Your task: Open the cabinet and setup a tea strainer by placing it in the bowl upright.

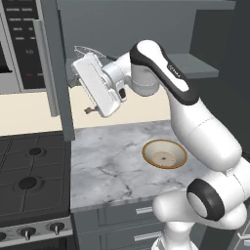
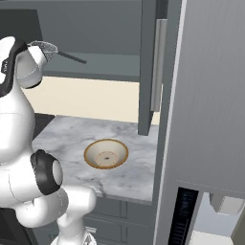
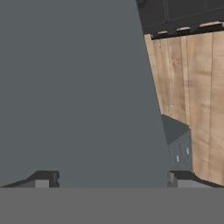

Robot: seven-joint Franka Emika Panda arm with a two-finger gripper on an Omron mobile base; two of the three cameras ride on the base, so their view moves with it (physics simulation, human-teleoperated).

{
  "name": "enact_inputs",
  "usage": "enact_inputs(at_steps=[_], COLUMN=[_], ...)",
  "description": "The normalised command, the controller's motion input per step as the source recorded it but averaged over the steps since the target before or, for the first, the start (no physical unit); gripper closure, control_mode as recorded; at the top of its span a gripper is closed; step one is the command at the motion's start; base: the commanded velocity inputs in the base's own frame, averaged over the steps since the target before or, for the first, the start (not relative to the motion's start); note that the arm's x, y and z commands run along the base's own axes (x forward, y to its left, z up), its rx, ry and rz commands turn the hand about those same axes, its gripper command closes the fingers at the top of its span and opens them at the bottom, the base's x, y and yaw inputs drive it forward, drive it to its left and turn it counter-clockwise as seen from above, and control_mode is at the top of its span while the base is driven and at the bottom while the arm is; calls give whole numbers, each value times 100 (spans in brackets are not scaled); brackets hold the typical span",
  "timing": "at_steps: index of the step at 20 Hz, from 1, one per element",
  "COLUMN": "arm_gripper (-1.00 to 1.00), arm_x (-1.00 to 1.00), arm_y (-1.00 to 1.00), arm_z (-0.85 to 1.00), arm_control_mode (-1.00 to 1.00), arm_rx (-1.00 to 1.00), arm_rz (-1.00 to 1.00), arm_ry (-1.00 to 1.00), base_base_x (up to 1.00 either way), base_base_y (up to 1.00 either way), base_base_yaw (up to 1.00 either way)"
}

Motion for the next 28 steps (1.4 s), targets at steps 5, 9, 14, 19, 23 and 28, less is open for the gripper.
enact_inputs(at_steps=[5,9,14,19,23,28], arm_gripper=[-100,-100,-100,-100,-100,-100], arm_x=[0,0,0,0,10,16], arm_y=[0,0,-27,-46,-58,-66], arm_z=[-4,-11,-23,-34,-20,-16], arm_control_mode=[-100,-100,-100,-100,-100,-100], arm_rx=[0,0,0,-9,-19,-22], arm_rz=[-3,-3,-3,0,5,41], arm_ry=[0,0,-3,-18,-31,-34], base_base_x=[0,0,0,0,0,0], base_base_y=[0,0,0,0,0,0], base_base_yaw=[0,0,0,0,0,0])
